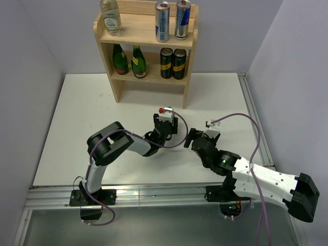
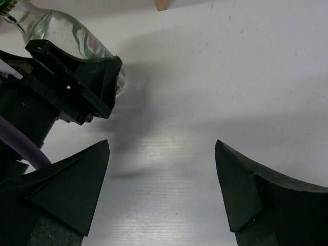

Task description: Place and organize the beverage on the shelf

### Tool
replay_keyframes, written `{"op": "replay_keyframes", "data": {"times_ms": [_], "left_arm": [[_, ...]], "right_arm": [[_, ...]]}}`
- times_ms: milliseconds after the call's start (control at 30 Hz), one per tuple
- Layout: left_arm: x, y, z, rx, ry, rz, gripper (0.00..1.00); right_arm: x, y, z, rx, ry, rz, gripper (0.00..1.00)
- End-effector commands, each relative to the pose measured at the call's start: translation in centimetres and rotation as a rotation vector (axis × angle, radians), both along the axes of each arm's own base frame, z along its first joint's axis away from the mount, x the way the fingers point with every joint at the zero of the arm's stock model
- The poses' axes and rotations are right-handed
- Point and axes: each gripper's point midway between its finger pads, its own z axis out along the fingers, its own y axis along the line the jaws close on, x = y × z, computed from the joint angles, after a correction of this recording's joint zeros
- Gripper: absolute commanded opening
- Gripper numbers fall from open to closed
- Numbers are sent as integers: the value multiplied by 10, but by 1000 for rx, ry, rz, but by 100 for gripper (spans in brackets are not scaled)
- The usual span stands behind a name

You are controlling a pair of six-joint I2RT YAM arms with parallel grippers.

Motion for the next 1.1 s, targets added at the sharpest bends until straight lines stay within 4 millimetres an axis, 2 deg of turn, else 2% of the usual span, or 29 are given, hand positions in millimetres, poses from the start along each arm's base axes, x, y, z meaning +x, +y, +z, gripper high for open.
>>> {"op": "replay_keyframes", "data": {"times_ms": [0,67,100,133,200,300,333,400,467,500,567,600,633,733,767,833,867,933,967,1000,1033,1067], "left_arm": [[14,-2,35,-67,-77,41,70],[18,-2,33,-60,-71,48,52],[19,-1,34,-60,-69,51,37],[21,2,41,-68,-75,59,13],[21,8,46,-62,-75,80,0],[20,17,72,-43,-85,103,0],[21,17,90,-58,-99,108,0],[21,22,97,-19,-77,109,0],[25,27,127,-41,-86,113,0],[25,28,132,-26,-74,99,0],[28,36,170,-63,-105,102,0],[27,39,177,-42,-102,96,0],[30,42,210,-75,-133,90,0],[34,58,247,-52,-147,102,0],[36,60,275,-77,-176,106,0],[41,75,305,-82,-210,122,0],[44,80,327,-86,-224,124,0],[53,95,347,-71,-240,147,0],[54,102,375,-86,-263,147,0],[56,106,389,-88,-285,155,0],[61,116,413,-101,-307,173,0],[62,118,415,-79,-283,158,0]], "right_arm": [[3,0,6,23,-25,-14,91],[3,-1,6,25,-27,-16,91],[2,0,5,27,-26,-14,91],[2,-1,5,24,-26,-16,91],[2,-1,5,24,-28,-15,91],[3,-1,5,24,-28,-18,91],[3,0,5,24,-28,-15,91],[3,-1,6,24,-28,-17,91],[3,0,5,26,-28,-18,91],[3,0,5,24,-28,-15,91],[3,-1,5,24,-28,-17,91],[3,-1,5,25,-30,-19,91],[3,-1,5,27,-31,-19,91],[3,-2,6,31,-35,-22,90],[3,-3,6,28,-36,-25,90],[3,-3,6,33,-39,-23,90],[3,-2,6,32,-42,-22,90],[3,-3,7,36,-45,-23,90],[2,-3,7,37,-45,-22,90],[3,-3,7,36,-45,-25,90],[2,-3,7,38,-47,-23,90],[3,-3,7,40,-48,-23,90]]}}
